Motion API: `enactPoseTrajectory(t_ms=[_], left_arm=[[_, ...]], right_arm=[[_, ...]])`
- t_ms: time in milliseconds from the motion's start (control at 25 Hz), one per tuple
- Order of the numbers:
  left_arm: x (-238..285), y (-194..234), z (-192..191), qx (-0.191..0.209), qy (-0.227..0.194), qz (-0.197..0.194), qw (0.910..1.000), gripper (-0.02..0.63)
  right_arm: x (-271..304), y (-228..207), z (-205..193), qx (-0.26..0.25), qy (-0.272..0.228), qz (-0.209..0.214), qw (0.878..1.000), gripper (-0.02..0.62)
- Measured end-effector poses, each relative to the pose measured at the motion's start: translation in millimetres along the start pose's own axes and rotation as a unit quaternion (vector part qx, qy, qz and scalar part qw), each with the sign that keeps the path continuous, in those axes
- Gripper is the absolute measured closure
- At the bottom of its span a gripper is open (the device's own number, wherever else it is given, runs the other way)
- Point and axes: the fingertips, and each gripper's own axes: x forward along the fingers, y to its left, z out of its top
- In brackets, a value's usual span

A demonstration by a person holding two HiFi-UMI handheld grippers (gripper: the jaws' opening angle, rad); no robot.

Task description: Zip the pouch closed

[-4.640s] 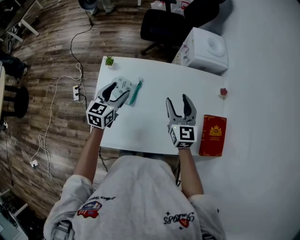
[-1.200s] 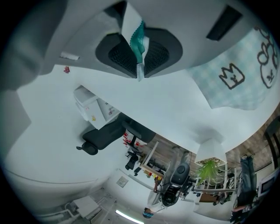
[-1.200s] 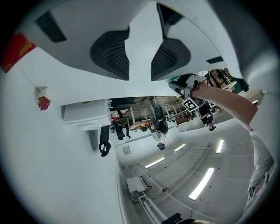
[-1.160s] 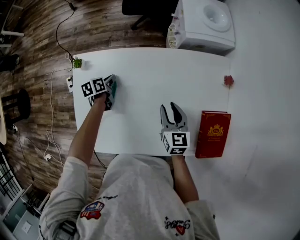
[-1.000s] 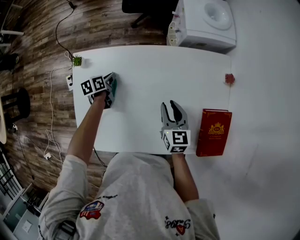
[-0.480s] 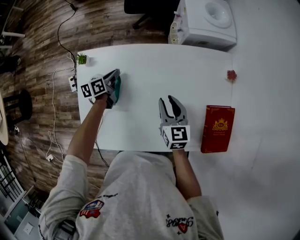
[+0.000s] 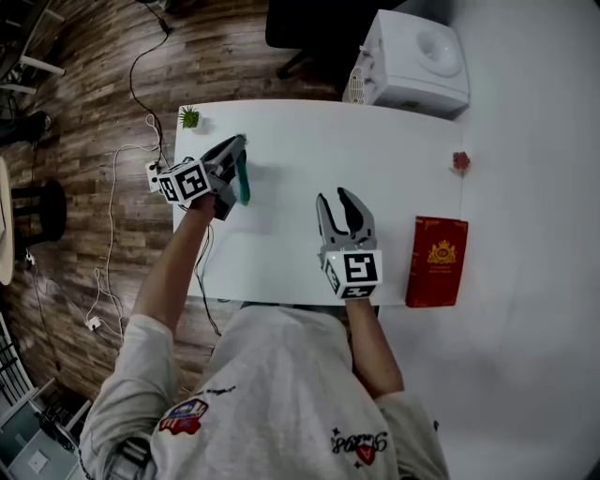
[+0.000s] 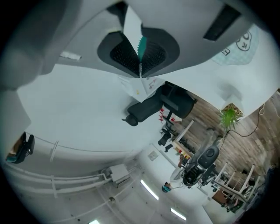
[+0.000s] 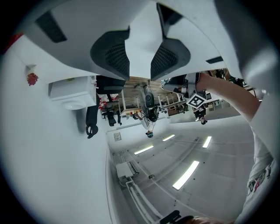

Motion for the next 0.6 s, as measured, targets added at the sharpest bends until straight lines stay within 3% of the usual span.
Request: enactPoseTrajectory(t_ms=[600], left_arm=[[-133,-55,56,0.011,-0.097,-0.066,0.993,0.591]], right_arm=[[-48,72,81,-0.074,-0.09,-0.009,0.993,0.453]])
